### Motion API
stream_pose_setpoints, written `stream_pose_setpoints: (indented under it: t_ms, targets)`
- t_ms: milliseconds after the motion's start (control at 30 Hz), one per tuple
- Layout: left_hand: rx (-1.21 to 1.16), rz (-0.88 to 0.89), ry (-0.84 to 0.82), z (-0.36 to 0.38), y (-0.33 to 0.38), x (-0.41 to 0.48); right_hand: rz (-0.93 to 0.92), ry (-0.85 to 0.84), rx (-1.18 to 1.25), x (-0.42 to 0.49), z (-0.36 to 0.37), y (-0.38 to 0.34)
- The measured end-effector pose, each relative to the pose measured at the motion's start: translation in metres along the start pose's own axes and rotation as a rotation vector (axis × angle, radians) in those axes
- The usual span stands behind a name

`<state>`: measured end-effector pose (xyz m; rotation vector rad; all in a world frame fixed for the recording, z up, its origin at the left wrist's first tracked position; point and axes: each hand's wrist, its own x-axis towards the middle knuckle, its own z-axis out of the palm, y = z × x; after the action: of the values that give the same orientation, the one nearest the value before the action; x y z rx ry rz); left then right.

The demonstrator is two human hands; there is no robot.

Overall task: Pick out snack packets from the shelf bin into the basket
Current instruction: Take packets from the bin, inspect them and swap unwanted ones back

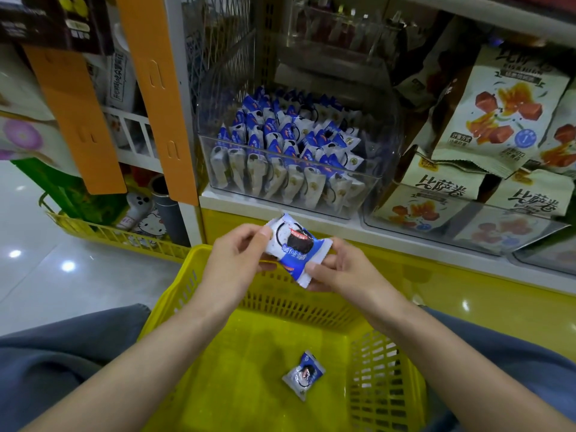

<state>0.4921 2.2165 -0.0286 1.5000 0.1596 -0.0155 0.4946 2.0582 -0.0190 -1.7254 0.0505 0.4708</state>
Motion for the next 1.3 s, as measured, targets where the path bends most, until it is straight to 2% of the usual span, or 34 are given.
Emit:
stream_pose_setpoints:
  t_ms: [100,200,300,367,500,633,700,833,933,1000,1133,1233,1300]
  targets:
    - [0.105,0.076,0.010,-0.003,0.000,0.000,0.034,-0.033,-0.161,0.001,-0.001,0.004]
    - [0.340,0.242,0.024,-0.005,-0.002,-0.001,-0.070,0.025,-0.421,0.001,0.004,0.005]
    - [0.544,0.406,-0.024,-0.004,-0.002,-0.006,-0.213,0.072,-0.365,0.000,0.012,0.002]
    - [0.486,0.357,-0.068,-0.002,-0.005,-0.008,-0.272,0.089,-0.355,-0.001,0.013,0.000]
    - [0.100,0.057,-0.040,0.002,-0.003,-0.003,-0.297,0.052,-0.334,0.001,0.013,-0.002]
    - [0.369,0.249,-0.050,0.001,-0.003,-0.006,-0.359,0.109,-0.328,0.003,0.015,0.002]
    - [0.412,0.302,-0.071,0.001,-0.003,-0.009,-0.366,0.175,-0.325,0.003,0.013,0.002]
    - [0.417,0.244,-0.046,0.006,-0.001,-0.009,-0.388,0.249,-0.325,0.003,0.010,0.001]
    - [0.138,0.016,-0.085,0.007,0.004,-0.005,-0.554,0.280,-0.485,0.001,0.011,0.001]
    - [0.062,-0.076,-0.124,0.007,0.005,-0.003,-0.641,0.279,-0.624,-0.001,0.010,0.000]
    - [0.145,0.005,-0.120,0.007,0.002,-0.001,-0.639,0.368,-0.707,-0.003,0.007,-0.004]
    - [0.414,0.140,-0.014,0.002,-0.004,0.001,-0.578,0.464,-0.582,-0.002,0.002,-0.006]
    - [0.439,0.093,-0.058,0.002,-0.006,0.002,-0.569,0.474,-0.488,-0.001,0.000,-0.007]
